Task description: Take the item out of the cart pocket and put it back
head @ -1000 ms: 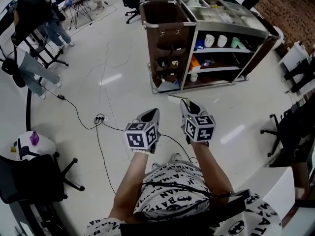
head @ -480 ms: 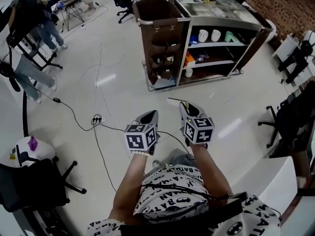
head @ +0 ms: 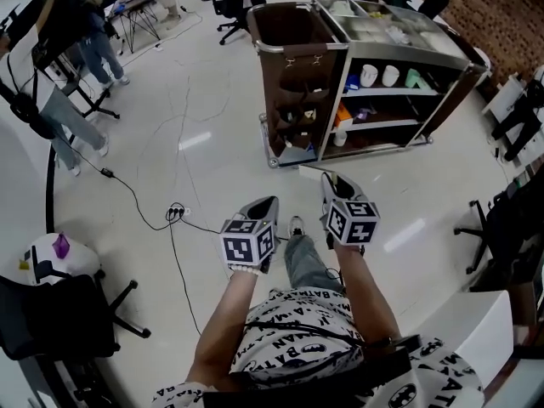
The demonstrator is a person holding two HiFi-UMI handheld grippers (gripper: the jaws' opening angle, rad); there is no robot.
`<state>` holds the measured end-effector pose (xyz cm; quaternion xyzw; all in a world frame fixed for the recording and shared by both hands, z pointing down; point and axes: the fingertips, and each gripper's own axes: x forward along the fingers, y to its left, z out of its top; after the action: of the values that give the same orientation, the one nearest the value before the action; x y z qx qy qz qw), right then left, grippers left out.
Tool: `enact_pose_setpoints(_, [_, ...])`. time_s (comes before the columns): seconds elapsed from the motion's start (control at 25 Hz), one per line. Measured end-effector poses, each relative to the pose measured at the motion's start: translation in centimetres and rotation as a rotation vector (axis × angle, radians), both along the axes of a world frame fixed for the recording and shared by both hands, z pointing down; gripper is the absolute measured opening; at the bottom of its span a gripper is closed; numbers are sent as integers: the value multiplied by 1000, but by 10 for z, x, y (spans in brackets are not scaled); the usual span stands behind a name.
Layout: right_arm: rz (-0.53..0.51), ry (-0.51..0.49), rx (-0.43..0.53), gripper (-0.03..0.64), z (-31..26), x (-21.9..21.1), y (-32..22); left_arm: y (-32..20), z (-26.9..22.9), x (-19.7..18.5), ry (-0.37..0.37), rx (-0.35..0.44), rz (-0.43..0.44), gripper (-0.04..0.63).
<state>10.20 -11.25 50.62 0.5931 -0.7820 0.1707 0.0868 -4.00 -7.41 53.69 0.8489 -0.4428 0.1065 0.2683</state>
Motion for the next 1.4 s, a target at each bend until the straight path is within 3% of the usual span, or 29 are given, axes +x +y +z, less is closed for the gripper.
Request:
enact_pose_setpoints(0.84, [-77,-15,106,84,-50,20,-300,-256,-21,51,-39,33,-20,2])
enact_pose_setpoints(1.04, [-115,23,67,84,-22,11,-340,-292,-13,45,-51,20,-54,2])
enact_pose_setpoints(1.4, [-160,121,-89,84,70,0,-384,-337,13,40,-65,-30,-83,2])
